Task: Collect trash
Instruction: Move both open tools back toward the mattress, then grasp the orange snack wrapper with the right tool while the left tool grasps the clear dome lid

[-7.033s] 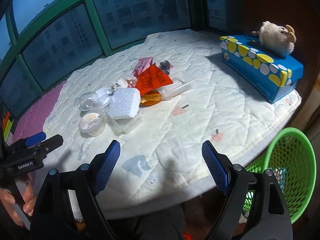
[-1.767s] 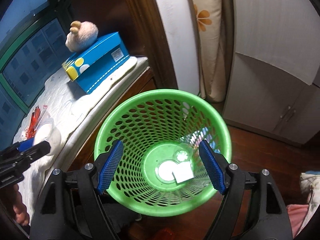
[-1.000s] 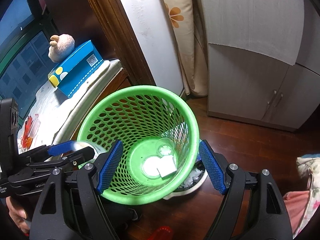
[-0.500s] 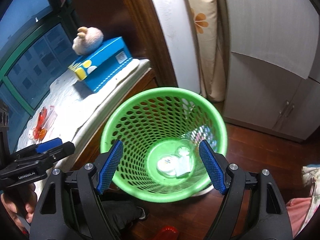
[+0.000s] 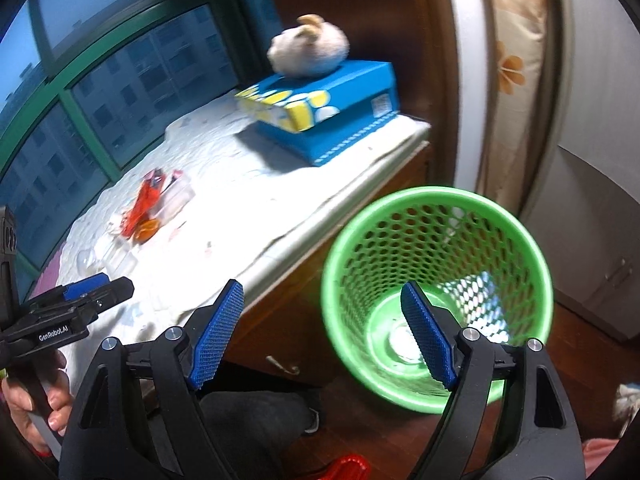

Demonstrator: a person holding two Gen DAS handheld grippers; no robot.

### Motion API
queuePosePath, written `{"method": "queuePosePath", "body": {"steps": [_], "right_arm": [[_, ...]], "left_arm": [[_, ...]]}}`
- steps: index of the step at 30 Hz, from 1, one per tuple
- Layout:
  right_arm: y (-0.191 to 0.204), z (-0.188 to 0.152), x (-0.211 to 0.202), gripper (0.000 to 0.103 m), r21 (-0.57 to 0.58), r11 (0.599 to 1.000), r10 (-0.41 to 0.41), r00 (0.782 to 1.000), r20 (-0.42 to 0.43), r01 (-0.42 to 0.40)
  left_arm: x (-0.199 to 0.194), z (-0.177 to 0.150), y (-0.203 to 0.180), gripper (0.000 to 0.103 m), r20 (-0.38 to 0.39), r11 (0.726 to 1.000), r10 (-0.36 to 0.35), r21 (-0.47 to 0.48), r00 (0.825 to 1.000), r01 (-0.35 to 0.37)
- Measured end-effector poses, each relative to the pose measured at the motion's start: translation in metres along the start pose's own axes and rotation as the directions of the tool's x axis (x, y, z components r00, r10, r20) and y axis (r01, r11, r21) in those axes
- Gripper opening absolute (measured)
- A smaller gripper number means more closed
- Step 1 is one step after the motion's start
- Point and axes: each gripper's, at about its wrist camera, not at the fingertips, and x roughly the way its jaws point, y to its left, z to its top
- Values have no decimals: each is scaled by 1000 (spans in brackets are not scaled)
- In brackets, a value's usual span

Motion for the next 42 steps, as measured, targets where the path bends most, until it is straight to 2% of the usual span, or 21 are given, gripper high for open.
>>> {"method": "queuePosePath", "body": {"steps": [7,10,15,19,23,29,36,42], "right_arm": [[53,8,20,82,-91,994,64,997,-32,-67],[74,11,25,82,-125,988,84,996,-42,-89],[105,16,33,82,-173,978,113,992,-56,-121],[129,22,42,82,-201,969,132,989,-72,-144],[152,29,53,82,-231,959,146,985,-93,-164],[186,43,72,82,-284,941,159,981,-113,-186],[210,66,102,82,-317,927,164,976,-144,-203],[237,84,124,82,-401,893,157,976,-152,-206]], "left_arm": [[-20,-5,81,79,21,985,114,-134,993,-110],[-26,-4,116,79,26,965,191,-188,981,-183],[-26,-1,170,79,7,920,308,-256,951,-296],[-19,3,201,79,-23,899,341,-286,940,-333],[-8,7,220,79,-50,894,338,-296,940,-337],[10,10,233,79,-85,904,291,-303,953,-303],[19,18,238,79,-82,919,249,-296,965,-262],[20,21,242,79,-67,926,215,-303,974,-225]]}}
